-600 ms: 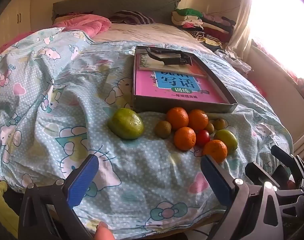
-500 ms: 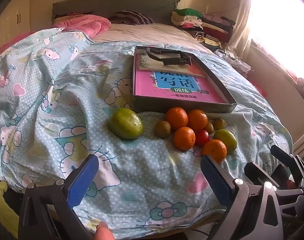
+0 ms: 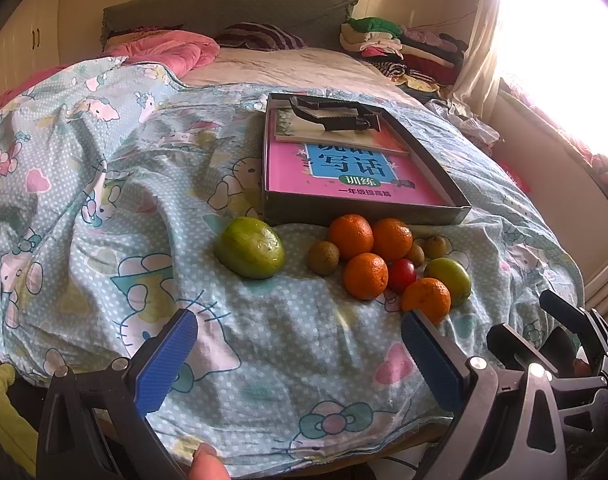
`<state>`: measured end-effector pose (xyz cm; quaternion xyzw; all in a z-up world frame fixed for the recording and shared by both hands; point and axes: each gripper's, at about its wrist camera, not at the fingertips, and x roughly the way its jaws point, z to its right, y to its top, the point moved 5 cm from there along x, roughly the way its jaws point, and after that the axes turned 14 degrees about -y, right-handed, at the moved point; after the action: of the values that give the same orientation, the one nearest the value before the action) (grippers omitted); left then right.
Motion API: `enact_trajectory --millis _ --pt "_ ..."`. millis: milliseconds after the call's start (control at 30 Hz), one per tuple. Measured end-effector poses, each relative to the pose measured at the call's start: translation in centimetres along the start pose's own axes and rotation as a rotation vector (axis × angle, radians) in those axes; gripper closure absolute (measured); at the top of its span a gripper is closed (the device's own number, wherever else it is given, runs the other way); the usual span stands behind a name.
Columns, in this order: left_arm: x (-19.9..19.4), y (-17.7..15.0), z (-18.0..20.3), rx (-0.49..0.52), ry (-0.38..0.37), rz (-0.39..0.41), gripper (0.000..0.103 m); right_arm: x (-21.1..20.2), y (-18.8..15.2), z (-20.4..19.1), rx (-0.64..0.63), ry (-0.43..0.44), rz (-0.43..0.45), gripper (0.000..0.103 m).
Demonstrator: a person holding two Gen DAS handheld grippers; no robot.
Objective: Organize fruits
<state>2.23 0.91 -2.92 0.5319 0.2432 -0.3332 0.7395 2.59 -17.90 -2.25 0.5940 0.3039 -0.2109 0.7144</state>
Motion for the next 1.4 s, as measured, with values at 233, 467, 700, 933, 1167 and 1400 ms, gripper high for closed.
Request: enact_trajectory --millis 233,467,700,933,1167,1400 --pt "0.1 -0.1 -0.3 0.006 0.002 -0.011 0.0 0.1 0.1 -0.4 -0.007 0.008 0.002 0.0" --pt "1.0 -0.1 -1.8 -0.002 0.017 -0.038 0.0 0.8 0.2 -1.5 -0.022 0.033 0.017 0.0" --pt "2.2 0.3 -4.2 -0.032 0.014 -0.071 0.01 2.1 0.9 -3.5 -0.054 0.077 0.091 0.005" --pt "3.8 1.0 -4.5 0.018 0.008 -0.094 0.028 4.5 0.5 -4.6 -0.039 0.145 -0.06 0.033" --pt "4.4 1.9 -5.3 0.005 -0.026 -0.085 0.037 5.3 0.3 -5.7 -0.09 0.139 -0.069 0.046" --pt "4.8 2.9 -5.6 0.002 -0.044 -0.076 0.047 6.5 0.2 -7.0 -0.187 0.089 -0.029 0.065"
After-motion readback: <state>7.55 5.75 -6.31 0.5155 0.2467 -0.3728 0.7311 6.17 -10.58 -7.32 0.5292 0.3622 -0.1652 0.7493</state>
